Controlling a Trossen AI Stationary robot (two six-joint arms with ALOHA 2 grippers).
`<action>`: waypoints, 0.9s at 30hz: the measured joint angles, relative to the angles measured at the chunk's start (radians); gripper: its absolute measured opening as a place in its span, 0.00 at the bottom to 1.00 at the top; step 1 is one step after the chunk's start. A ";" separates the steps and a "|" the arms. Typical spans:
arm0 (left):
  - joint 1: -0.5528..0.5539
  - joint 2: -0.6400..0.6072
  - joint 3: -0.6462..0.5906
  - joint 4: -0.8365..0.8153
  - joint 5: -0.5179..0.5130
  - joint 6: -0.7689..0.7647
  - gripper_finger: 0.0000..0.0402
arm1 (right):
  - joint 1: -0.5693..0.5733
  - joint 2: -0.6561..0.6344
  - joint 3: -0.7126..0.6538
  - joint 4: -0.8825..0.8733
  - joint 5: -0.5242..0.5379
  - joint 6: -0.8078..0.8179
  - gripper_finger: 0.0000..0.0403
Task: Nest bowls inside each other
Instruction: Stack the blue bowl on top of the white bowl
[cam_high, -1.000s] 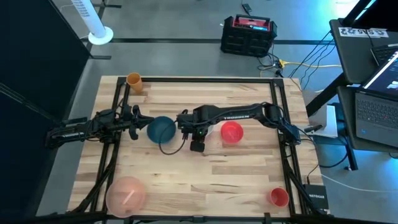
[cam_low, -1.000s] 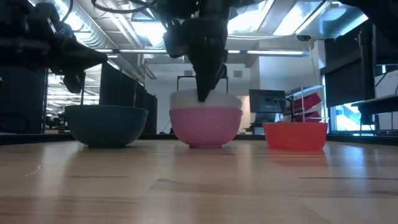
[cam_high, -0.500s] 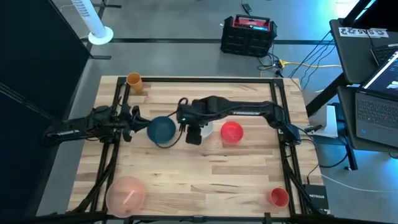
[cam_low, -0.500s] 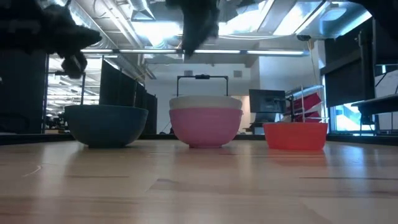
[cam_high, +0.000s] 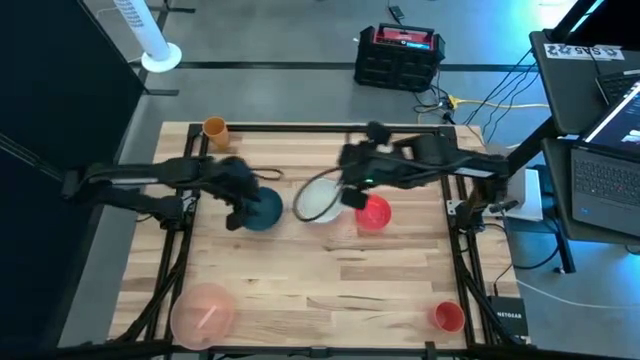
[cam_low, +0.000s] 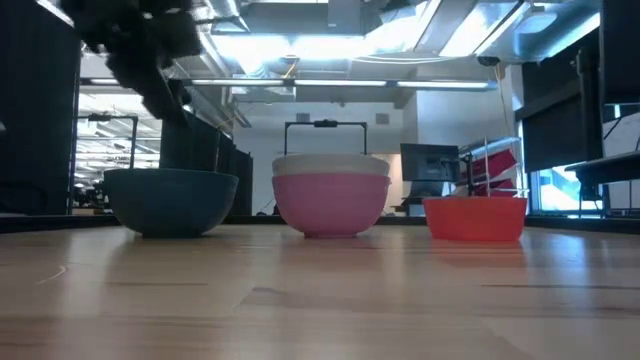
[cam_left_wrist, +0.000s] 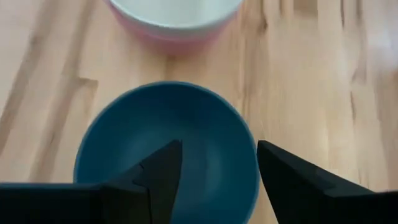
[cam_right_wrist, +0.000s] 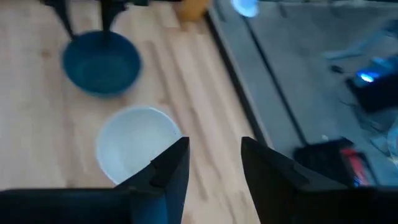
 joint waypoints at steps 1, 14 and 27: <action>-0.013 0.037 0.032 -0.023 0.001 0.020 0.48 | 0.012 -0.022 -0.008 -0.034 0.028 0.031 0.33; -0.172 0.284 0.106 -0.093 -0.017 -0.078 0.45 | 0.179 -0.350 -0.394 -0.044 0.232 0.375 0.33; -0.179 0.407 0.106 -0.031 -0.117 -0.156 0.37 | 0.258 -0.460 -0.612 -0.003 0.237 0.507 0.33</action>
